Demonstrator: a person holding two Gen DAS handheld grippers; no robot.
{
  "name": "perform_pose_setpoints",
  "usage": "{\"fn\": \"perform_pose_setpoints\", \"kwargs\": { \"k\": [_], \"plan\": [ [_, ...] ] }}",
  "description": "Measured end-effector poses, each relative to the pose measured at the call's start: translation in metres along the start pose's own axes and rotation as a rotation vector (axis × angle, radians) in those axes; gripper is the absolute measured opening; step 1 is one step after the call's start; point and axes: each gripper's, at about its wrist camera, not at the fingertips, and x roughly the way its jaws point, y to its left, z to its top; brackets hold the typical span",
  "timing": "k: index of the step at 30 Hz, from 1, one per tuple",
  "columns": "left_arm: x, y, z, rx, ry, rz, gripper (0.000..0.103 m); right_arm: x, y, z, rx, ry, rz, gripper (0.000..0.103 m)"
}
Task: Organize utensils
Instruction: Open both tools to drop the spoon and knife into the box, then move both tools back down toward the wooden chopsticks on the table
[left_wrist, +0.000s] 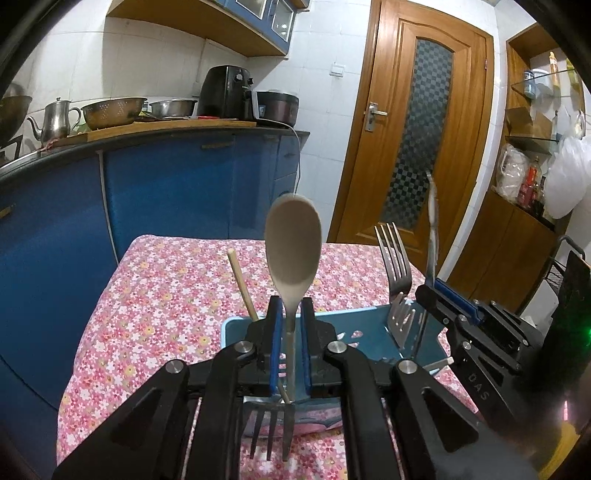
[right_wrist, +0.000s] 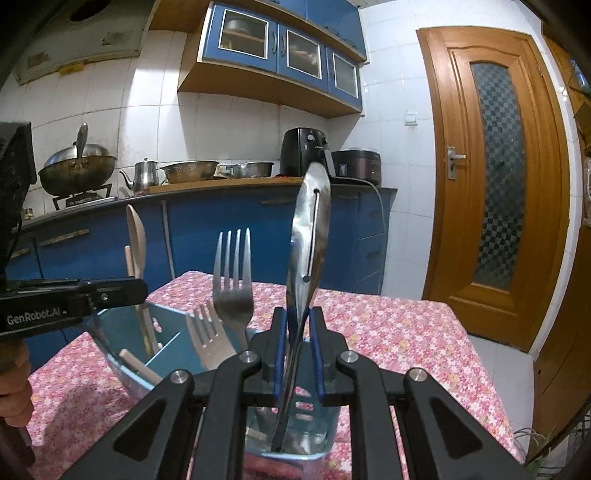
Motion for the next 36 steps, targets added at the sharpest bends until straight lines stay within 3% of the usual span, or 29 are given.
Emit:
{"fn": "perform_pose_setpoints", "kwargs": {
  "k": [4,18,36],
  "plan": [
    [-0.005,0.000,-0.001,-0.014,0.007,-0.005,0.025,-0.005,-0.001,0.000,0.009,0.007,-0.001,0.021],
    [-0.045,-0.007,-0.002,-0.005,0.001,-0.026,0.025,-0.045,0.000,0.011,0.070,0.014,0.025,0.024],
    [-0.118,-0.017,-0.030,0.030,0.046,0.000,0.025,-0.103,0.016,0.003,0.167,0.206,0.043,0.024]
  ]
}}
